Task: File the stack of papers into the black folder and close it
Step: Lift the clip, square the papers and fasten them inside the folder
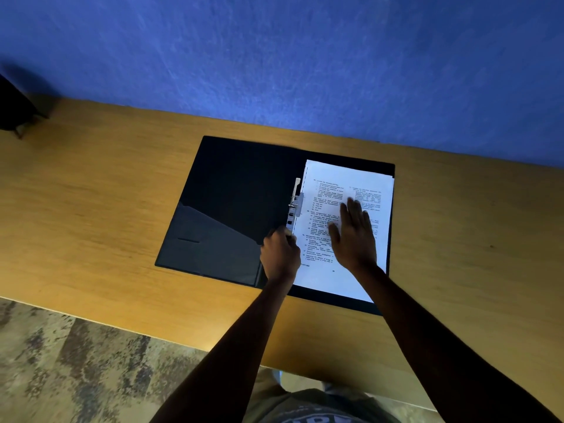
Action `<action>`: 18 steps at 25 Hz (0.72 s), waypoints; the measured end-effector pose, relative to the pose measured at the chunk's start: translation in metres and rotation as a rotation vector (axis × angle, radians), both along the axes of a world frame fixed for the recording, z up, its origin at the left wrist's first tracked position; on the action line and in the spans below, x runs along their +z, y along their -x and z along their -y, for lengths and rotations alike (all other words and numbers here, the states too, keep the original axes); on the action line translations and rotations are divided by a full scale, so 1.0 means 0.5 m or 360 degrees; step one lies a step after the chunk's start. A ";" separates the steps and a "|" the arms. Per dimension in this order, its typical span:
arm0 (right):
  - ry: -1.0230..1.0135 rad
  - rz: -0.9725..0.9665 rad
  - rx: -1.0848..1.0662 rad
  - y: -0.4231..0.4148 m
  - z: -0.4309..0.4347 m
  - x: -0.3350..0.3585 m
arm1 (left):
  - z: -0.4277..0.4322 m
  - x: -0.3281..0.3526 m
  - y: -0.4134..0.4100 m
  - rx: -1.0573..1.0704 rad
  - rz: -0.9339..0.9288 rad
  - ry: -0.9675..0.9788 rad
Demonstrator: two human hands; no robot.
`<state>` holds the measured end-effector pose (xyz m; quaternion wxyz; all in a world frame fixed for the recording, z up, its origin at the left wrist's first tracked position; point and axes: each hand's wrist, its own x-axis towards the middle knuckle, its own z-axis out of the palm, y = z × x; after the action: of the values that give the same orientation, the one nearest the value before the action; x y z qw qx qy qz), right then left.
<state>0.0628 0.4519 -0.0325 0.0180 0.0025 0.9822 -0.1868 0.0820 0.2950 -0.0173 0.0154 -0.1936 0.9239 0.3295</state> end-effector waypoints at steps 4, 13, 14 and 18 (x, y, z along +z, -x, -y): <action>-0.0068 -0.0048 0.0063 -0.003 0.015 -0.026 | 0.001 -0.003 -0.003 -0.0015 -0.0017 0.0009; -0.0205 -0.0105 0.0060 -0.008 0.017 -0.053 | 0.009 0.000 0.010 -0.0051 0.0093 -0.0005; -0.0209 -0.0113 0.0055 -0.007 0.017 -0.053 | 0.011 0.006 0.014 -0.0053 0.0062 0.0012; -0.0278 -0.0113 0.0049 -0.009 0.016 -0.056 | 0.036 0.033 0.063 -0.0021 -0.0256 -0.0003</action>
<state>0.0673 0.4437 -0.0602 -0.0141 -0.0177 0.9947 -0.1001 0.0504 0.2770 -0.0006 -0.0566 -0.1605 0.9231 0.3449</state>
